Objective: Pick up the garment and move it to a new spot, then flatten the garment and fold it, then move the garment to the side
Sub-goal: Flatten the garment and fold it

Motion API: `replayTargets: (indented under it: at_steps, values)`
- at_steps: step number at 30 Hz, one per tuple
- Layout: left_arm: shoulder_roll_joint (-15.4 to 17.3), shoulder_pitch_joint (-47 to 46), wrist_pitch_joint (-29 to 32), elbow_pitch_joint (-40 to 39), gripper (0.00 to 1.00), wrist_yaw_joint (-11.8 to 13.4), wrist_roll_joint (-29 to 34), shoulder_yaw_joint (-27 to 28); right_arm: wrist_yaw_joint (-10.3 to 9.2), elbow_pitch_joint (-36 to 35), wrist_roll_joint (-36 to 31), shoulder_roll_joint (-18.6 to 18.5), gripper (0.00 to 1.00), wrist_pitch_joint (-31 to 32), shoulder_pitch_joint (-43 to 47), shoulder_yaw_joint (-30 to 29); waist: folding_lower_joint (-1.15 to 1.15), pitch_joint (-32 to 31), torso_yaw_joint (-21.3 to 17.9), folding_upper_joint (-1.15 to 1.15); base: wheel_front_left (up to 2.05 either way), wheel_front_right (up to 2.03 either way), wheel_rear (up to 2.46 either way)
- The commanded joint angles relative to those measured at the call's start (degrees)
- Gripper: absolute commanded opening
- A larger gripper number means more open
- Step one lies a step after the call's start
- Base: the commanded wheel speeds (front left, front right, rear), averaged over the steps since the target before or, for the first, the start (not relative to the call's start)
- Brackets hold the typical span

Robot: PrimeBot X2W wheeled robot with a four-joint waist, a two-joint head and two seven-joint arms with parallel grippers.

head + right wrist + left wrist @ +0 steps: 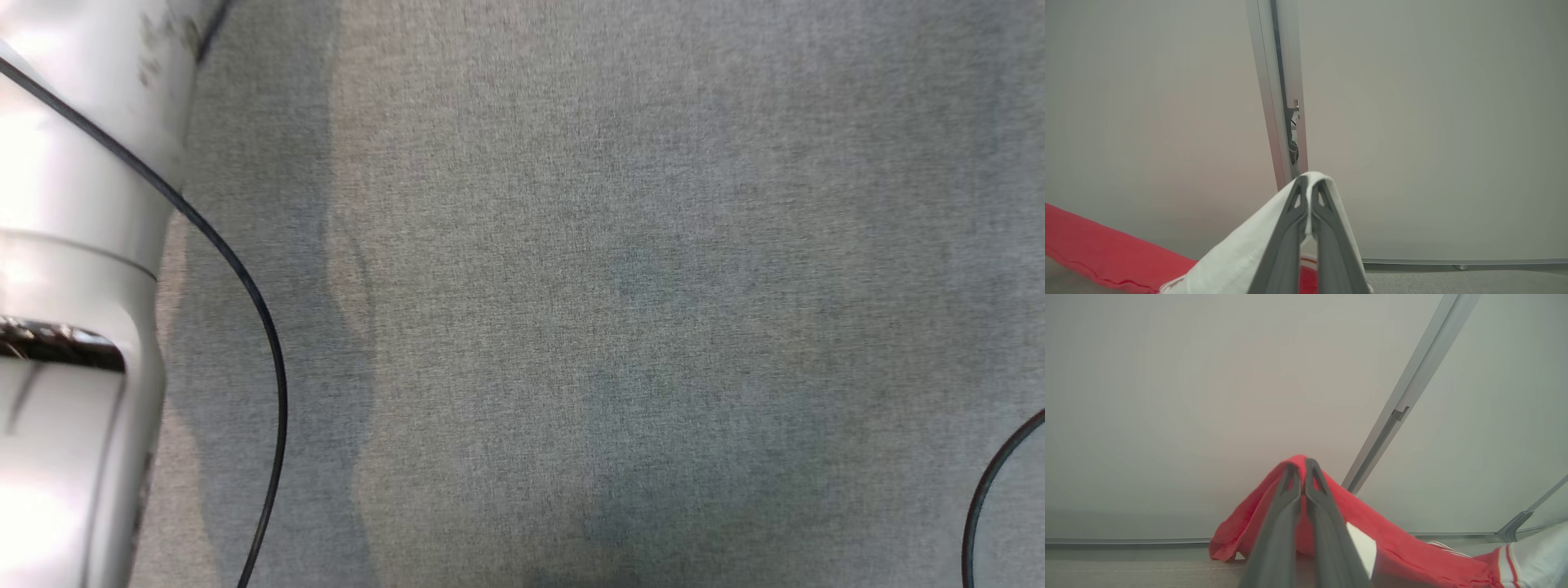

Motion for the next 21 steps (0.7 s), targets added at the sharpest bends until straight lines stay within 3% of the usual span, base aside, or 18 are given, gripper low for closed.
replayTargets:
  at_steps: [1, 9, 11, 12, 21]
  values:
    - [0.55, 2.49, -0.36, 0.42, 0.00, -0.36, 1.04, -1.23, -0.02, 1.52, 1.38, -0.99, 0.00, -0.08, 2.03, 1.13, 0.00, -2.53, 0.43, 0.00, 0.00, 0.00, 0.00]
    - [3.15, 15.25, 1.54, -2.46, 0.00, -0.38, 3.47, -14.32, -0.02, 10.85, 9.27, -3.78, 0.00, 2.06, 10.15, 8.74, 0.00, -10.22, 1.73, 0.00, 0.00, 0.00, 0.00]
    - [3.62, 16.87, 2.06, -2.78, 0.00, -0.39, 3.81, -16.39, -0.02, 11.64, 9.92, -3.97, 0.00, 2.74, 11.56, 9.81, 0.00, -11.06, 1.79, 0.00, 0.00, 0.00, 0.00]
    - [5.32, 20.07, 3.14, -3.82, 0.00, -0.39, 5.66, -21.96, -0.02, 13.16, 12.36, -4.31, 0.00, 3.73, 13.77, 10.23, 0.00, -12.78, 1.65, 0.00, 0.00, 0.00, 0.00]
    - [9.01, 29.41, 3.04, -4.19, 0.00, -0.37, 7.27, -34.17, -0.02, 17.26, 18.09, -3.78, 0.00, 7.51, 21.28, 12.12, 0.00, -18.60, 0.93, 0.00, 0.00, 0.00, 0.00]
